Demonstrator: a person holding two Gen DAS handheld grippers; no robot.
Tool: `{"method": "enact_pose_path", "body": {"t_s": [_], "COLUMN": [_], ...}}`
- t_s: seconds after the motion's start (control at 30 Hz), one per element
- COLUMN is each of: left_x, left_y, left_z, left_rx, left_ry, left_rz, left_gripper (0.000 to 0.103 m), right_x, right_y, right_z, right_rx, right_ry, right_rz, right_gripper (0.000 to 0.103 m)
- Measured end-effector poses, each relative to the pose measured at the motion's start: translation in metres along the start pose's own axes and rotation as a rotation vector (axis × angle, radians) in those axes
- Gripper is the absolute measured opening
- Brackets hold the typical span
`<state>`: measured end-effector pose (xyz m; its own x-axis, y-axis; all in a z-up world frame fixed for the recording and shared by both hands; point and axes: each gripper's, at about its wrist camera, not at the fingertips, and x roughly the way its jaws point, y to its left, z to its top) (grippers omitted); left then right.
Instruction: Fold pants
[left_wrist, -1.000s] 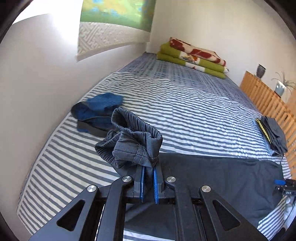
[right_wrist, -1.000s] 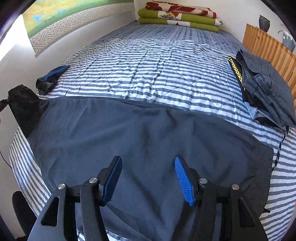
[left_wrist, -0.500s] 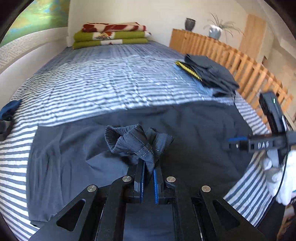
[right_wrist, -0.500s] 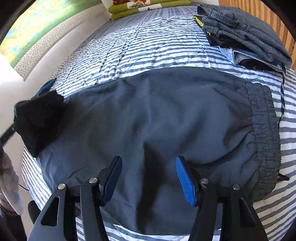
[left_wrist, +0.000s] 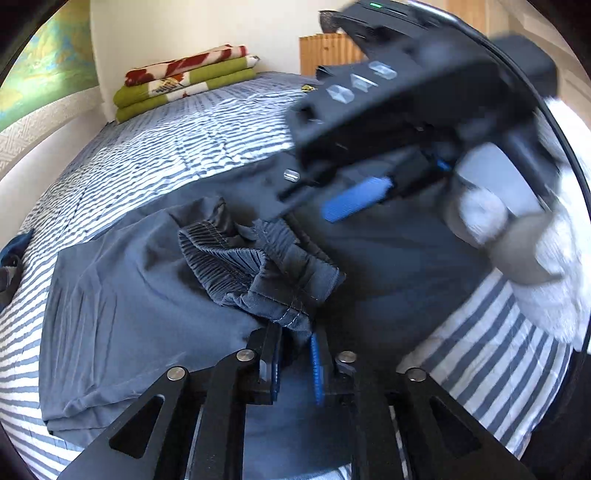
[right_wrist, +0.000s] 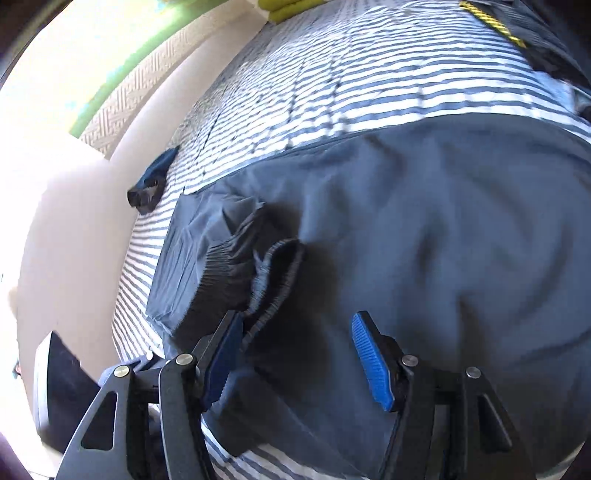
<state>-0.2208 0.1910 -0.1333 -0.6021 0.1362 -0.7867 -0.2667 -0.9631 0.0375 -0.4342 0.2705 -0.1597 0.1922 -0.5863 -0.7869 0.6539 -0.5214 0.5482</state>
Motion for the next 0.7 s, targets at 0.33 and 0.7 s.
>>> {"method": "enact_pose_path", "body": {"t_s": [0.33,0.7], "left_x": [-0.055,-0.036], "left_y": [0.021,0.051], "left_z": [-0.038,-0.016], "left_rx": [-0.002,0.085], "left_ry": [-0.077,-0.044], "left_rz": [-0.051,-0.074], "left_gripper": [0.058,0.058], "right_x": [0.007,0.014], "right_y": [0.044,0.020], "right_z": [0.021,0.015], "right_rx": [-0.067,0.007], "right_ry": [-0.027,0.017], "right_rz": [-0.012,-0.128], "right_gripper": [0.058,0.058]}}
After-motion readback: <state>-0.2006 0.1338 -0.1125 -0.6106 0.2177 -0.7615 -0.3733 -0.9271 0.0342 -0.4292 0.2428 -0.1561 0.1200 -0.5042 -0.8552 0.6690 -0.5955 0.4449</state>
